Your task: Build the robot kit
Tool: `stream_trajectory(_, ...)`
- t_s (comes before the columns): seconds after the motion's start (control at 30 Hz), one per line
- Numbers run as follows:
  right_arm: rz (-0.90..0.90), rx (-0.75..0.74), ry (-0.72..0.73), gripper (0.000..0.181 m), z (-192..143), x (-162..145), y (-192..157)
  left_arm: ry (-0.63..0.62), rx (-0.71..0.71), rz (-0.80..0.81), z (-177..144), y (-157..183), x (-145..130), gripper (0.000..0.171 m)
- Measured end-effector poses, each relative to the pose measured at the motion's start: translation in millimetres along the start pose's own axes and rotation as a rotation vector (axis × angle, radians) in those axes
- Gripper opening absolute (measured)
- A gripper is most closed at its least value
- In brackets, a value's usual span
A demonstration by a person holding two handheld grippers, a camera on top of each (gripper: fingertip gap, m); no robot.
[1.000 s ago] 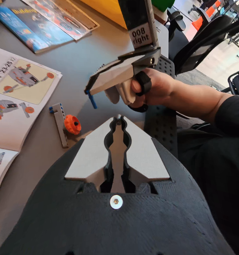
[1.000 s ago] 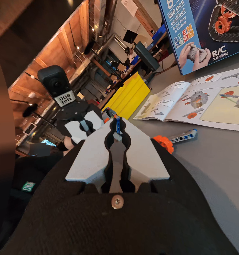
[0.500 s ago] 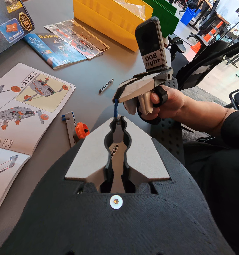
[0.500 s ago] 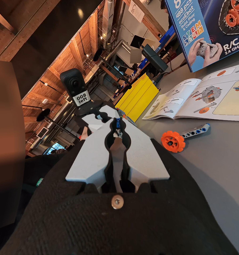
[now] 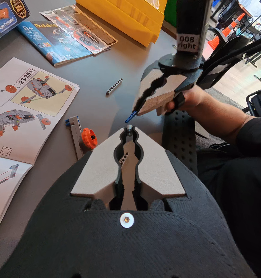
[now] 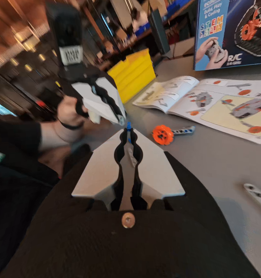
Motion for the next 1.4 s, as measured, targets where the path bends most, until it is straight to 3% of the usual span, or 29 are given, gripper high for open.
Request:
stream_trajectory(0.17,-0.427,-0.287,-0.666,0.002,-36.2,-7.1,16.0,-0.002,-0.016,0.011,-14.4,8.9,8.8,0.005)
stream_trajectory(0.37,-0.506,-0.313,-1.173,0.003,-56.4,-3.2,18.2,0.005,-0.024,0.061,-36.7,26.6,20.2,0.005)
stream_trajectory(0.47,-0.504,-0.321,-1.331,0.004,-63.1,-13.0,26.8,0.036,-0.020,0.079,-50.5,32.0,27.9,0.005)
stream_trajectory(0.73,-0.502,-0.330,-1.414,0.004,-70.8,-31.5,42.3,0.074,-0.023,0.100,-63.2,38.8,35.6,0.005)
stream_trajectory(1.4,-0.459,-0.335,-1.313,0.005,-82.2,-35.5,48.7,0.021,-0.086,0.077,-47.8,45.2,26.3,0.006)
Point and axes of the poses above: each gripper's, where its closed fingertips meet, z out along the fingers, x out of its top, y = z × x across the jaws, the point moved 5 cm from there along -z, back along the fingers, and after that the axes turned 1 degree about y, right-handed, at the moved point
